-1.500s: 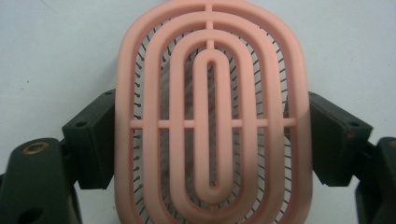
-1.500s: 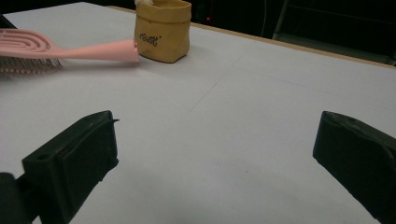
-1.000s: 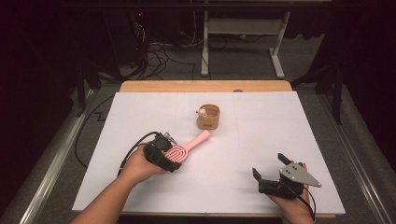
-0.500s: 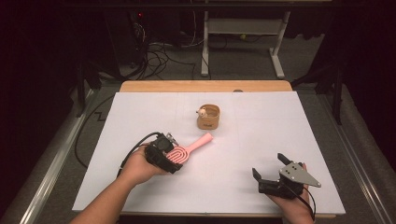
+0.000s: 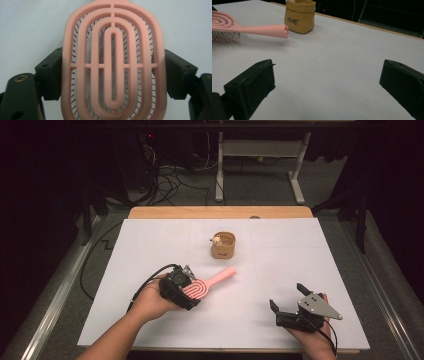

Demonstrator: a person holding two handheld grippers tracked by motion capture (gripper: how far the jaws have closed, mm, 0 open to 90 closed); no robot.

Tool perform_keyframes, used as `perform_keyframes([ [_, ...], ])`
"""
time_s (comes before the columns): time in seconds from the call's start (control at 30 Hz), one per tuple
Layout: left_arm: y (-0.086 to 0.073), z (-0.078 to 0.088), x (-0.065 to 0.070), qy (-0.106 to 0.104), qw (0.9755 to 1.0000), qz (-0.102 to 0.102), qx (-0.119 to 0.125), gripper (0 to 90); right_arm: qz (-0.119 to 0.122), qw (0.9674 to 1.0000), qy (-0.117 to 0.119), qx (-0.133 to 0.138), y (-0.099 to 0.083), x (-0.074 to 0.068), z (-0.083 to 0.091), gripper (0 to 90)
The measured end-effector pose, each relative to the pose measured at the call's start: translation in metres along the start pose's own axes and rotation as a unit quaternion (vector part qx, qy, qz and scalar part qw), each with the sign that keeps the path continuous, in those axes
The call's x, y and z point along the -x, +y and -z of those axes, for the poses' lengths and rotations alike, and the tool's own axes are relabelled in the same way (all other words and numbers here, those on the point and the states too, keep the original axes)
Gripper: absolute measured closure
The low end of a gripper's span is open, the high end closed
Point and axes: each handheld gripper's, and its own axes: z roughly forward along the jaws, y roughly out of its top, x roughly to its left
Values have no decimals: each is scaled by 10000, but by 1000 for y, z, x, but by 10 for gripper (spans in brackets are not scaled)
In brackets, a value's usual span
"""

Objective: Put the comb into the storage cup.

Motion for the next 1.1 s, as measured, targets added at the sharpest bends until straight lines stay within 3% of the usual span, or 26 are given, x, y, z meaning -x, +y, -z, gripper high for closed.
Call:
perform_keyframes([
  [0.73, 9, 14, 13, -125, 9994, -259, 211, 199, 26, 10000, 3, -30, 2, -1, -4, 6],
  [1.1, 16, 25, 21, -140, 9987, -419, 262, 199, 248, 9996, -19, -136, 23, -1, -16, 4],
])
